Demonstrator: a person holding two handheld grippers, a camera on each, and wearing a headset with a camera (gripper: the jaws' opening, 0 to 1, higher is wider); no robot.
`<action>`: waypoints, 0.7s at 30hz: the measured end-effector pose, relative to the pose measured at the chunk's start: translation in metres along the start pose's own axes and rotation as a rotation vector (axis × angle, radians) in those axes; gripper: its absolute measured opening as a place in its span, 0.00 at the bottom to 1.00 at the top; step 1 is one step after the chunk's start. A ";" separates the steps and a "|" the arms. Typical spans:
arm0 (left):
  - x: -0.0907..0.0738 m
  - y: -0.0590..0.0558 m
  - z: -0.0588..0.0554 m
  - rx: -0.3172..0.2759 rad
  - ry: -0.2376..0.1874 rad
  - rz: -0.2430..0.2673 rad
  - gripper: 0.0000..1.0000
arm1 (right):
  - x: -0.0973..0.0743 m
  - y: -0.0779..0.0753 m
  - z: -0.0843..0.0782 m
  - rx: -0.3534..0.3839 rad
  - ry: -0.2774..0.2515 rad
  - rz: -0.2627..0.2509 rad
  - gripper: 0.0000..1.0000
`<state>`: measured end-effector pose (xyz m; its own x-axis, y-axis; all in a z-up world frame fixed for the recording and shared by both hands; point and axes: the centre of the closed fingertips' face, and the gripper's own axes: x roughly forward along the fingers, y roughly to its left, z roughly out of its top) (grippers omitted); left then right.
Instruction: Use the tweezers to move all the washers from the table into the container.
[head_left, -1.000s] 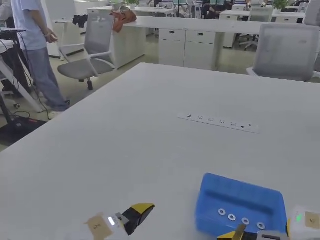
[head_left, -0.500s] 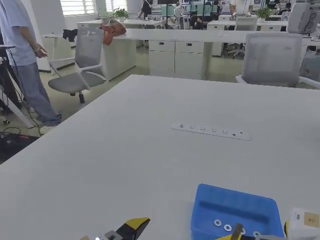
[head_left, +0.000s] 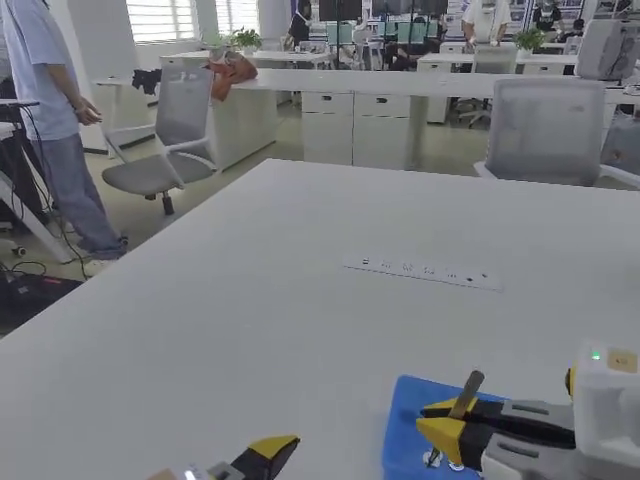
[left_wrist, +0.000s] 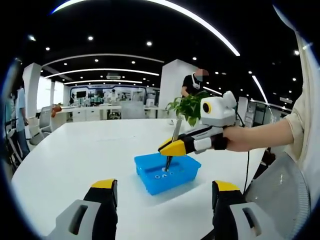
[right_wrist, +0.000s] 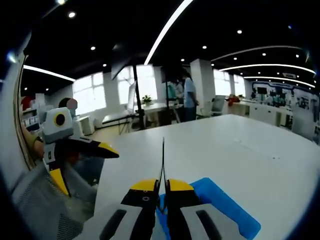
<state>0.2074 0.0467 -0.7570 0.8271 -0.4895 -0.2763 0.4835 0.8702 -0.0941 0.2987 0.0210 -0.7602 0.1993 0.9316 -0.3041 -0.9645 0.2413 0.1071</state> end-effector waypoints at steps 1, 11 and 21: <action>0.000 0.000 0.000 0.000 0.000 0.000 0.78 | 0.002 -0.003 0.001 0.013 -0.006 -0.005 0.03; 0.000 0.000 0.000 0.002 -0.002 -0.002 0.78 | 0.021 -0.035 -0.008 0.064 0.007 -0.060 0.03; -0.001 0.000 0.003 -0.018 -0.020 -0.005 0.79 | 0.048 -0.047 -0.038 0.051 0.114 -0.064 0.03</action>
<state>0.2077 0.0467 -0.7540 0.8303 -0.4948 -0.2566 0.4827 0.8685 -0.1129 0.3474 0.0441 -0.8155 0.2364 0.8776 -0.4170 -0.9399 0.3154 0.1307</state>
